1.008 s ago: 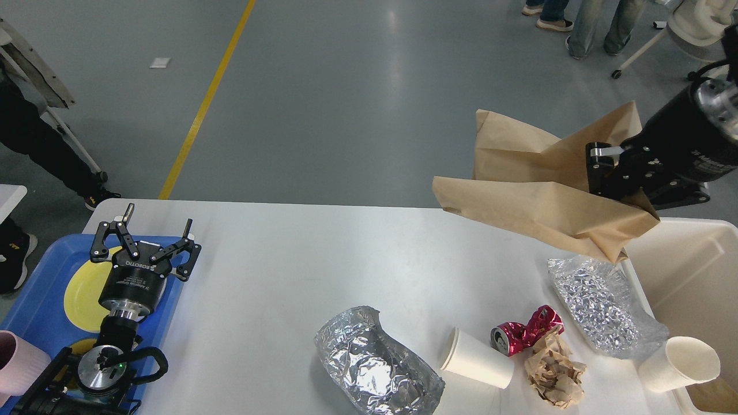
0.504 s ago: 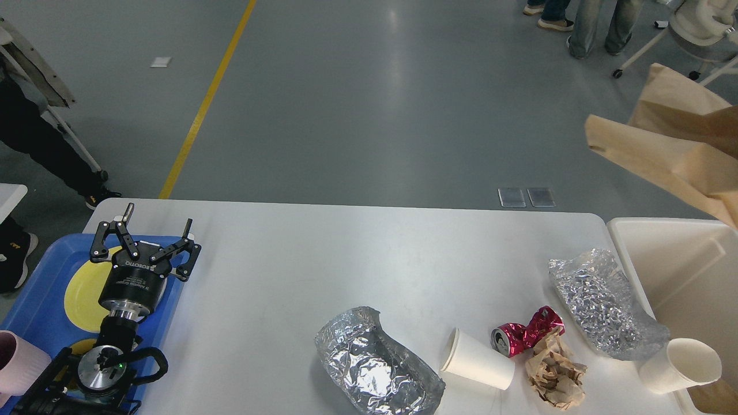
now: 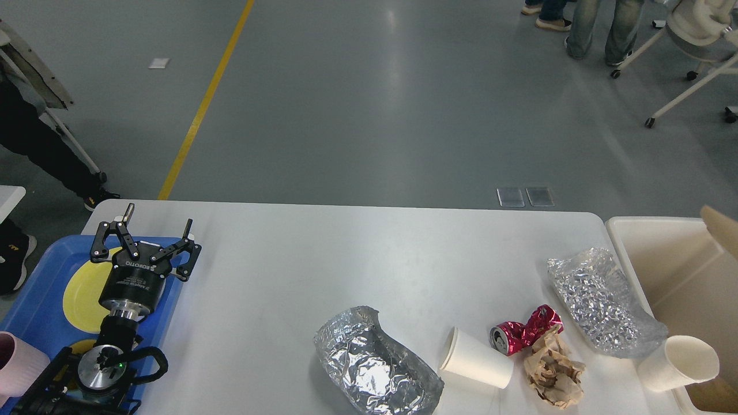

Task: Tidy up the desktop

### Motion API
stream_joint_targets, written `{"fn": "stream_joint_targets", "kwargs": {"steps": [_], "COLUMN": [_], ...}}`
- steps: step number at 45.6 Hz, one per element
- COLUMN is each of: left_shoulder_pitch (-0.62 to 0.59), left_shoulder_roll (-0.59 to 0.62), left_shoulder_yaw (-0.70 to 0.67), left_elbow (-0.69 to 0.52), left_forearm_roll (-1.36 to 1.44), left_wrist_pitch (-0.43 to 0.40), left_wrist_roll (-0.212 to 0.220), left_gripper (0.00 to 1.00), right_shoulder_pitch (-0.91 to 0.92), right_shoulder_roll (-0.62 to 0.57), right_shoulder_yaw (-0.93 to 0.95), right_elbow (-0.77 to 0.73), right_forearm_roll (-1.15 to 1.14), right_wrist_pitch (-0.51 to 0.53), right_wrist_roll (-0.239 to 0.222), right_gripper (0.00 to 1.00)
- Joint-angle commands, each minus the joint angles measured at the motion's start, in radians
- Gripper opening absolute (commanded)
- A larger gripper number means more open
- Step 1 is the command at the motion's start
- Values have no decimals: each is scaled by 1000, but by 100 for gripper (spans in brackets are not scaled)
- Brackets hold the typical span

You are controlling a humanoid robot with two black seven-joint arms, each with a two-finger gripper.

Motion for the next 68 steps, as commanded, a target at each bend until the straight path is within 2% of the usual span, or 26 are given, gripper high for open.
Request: {"fn": "stream_joint_targets", "kwargs": {"steps": [1, 12, 17, 38, 60, 61, 65, 67, 68], "left_shoulder_pitch": [0, 0, 0, 0, 0, -1, 0, 0, 0], "left_shoulder_roll": [0, 0, 0, 0, 0, 0, 0, 0, 0], "left_shoulder_yaw": [0, 0, 0, 0, 0, 0, 0, 0, 0], "left_elbow": [0, 0, 0, 0, 0, 0, 0, 0, 0], "left_forearm_roll": [0, 0, 0, 0, 0, 0, 1, 1, 0], "left_wrist_pitch": [0, 0, 0, 0, 0, 0, 0, 0, 0], "left_wrist_roll": [0, 0, 0, 0, 0, 0, 0, 0, 0], "left_gripper": [97, 97, 97, 97, 97, 97, 97, 97, 97], "right_shoulder_pitch": [-330, -778, -900, -998, -1009, -1009, -1009, -1009, -1009], "right_shoulder_roll": [13, 242, 312, 421, 424, 424, 424, 426, 424], "right_shoulder_yaw": [266, 547, 615, 664, 673, 673, 676, 676, 676], "right_elbow": [-175, -644, -758, -774, -764, -766, -769, -766, -764], "right_forearm_roll": [17, 19, 19, 19, 19, 19, 19, 19, 19], "right_wrist_pitch": [-49, -58, -58, -110, -122, -125, -170, -208, -223], "right_wrist_roll": [-1, -1, -1, -1, -1, -1, 4, 4, 4], "right_gripper": [0, 0, 0, 0, 0, 6, 67, 92, 100]}}
